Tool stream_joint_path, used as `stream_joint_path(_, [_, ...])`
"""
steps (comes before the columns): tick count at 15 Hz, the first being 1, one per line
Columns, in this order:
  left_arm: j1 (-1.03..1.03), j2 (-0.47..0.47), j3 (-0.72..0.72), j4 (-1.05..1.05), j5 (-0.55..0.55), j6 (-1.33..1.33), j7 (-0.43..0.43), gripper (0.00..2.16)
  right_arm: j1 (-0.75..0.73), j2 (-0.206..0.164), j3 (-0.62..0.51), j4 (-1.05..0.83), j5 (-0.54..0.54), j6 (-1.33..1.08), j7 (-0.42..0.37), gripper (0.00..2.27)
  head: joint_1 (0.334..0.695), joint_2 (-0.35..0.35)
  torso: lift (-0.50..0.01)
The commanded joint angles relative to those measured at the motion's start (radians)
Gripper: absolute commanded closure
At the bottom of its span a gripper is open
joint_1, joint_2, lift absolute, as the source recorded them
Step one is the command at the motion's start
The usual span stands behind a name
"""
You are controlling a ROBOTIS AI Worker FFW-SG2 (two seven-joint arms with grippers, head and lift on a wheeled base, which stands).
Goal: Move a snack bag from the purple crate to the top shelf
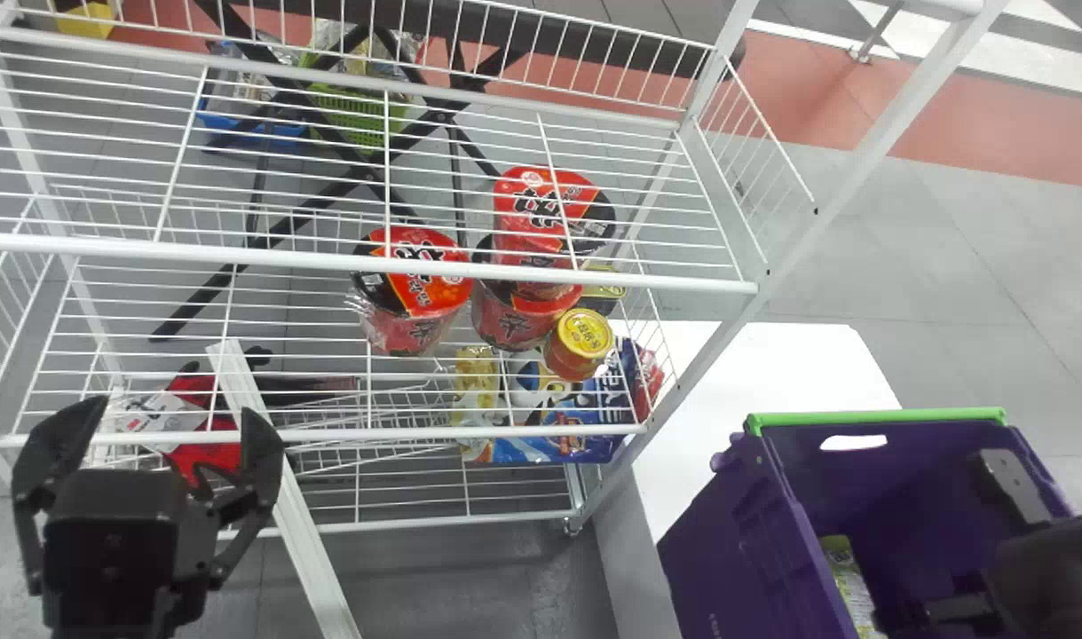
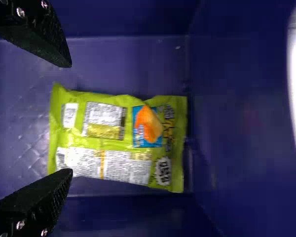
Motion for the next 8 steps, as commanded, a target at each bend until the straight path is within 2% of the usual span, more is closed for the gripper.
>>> stream_joint_path(1, [0.008, 0.006, 0.009, -0.001, 0.014, -0.027, 0.000, 0.11, 0.002, -0.007, -0.016, 0.055, -0.009, -0.062, 0.009, 0.05, 0.695, -0.350, -0.455])
stream_joint_path(6, [0.010, 0.021, 0.017, 0.005, 0.056, -0.097, -0.010, 0.10, 0.019, -0.001, -0.028, 0.161, -0.031, -0.224, 0.009, 0.05, 0.695, -0.350, -0.455])
stream_joint_path(8, [0.010, 0.022, 0.017, 0.006, 0.063, -0.110, -0.015, 0.10, 0.034, 0.012, -0.045, 0.161, -0.040, -0.279, -0.061, 0.05, 0.695, -0.350, -0.455])
